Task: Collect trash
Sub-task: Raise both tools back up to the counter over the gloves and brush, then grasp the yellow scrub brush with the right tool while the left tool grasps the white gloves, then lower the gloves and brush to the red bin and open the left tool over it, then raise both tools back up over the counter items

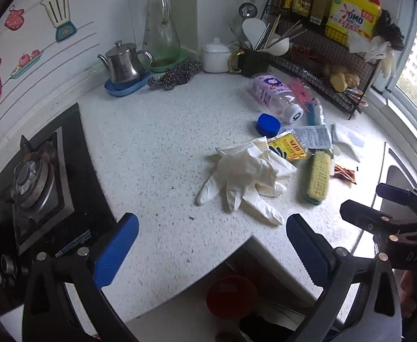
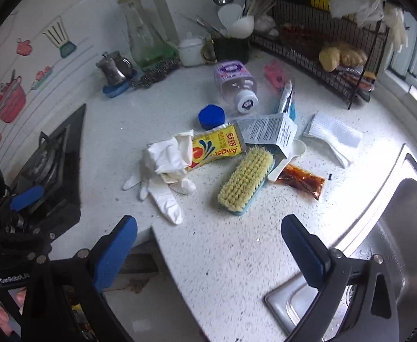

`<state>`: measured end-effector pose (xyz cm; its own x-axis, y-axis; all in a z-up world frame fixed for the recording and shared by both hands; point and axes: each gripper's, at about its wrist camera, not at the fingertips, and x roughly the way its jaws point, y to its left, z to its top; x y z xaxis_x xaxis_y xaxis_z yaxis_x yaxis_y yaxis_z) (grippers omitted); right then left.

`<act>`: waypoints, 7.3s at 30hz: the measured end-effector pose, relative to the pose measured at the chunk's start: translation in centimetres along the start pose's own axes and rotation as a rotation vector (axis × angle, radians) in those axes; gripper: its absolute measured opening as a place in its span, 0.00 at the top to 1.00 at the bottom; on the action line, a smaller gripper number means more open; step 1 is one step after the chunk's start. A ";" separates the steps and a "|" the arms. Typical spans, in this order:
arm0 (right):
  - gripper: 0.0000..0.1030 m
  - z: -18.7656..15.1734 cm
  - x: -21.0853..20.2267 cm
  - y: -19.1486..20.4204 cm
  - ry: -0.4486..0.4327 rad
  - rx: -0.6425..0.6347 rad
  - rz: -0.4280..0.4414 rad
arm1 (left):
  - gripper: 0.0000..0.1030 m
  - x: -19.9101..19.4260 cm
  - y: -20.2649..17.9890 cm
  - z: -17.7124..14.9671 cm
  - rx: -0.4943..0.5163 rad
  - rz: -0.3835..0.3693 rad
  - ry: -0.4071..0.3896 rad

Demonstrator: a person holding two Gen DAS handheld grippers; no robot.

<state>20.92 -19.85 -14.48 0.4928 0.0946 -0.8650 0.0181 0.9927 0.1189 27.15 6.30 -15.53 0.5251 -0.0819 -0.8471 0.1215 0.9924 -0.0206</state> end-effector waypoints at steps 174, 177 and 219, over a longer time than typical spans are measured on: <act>0.73 -29.7 21.8 3.4 0.366 -0.098 -0.026 | 0.00 21.5 4.5 -36.3 -0.055 -0.077 0.427; 0.72 -29.9 22.5 3.8 0.379 -0.123 -0.019 | 0.00 21.4 5.1 -36.8 -0.067 -0.070 0.436; 0.07 -18.0 -7.5 8.9 0.029 -0.229 0.041 | 0.00 -11.1 4.6 -21.0 -0.100 -0.070 0.078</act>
<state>1.74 -10.36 -15.65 0.4637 0.1340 -0.8758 -0.2011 0.9786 0.0432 4.23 13.73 -17.40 0.4509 -0.1476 -0.8803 0.0686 0.9890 -0.1307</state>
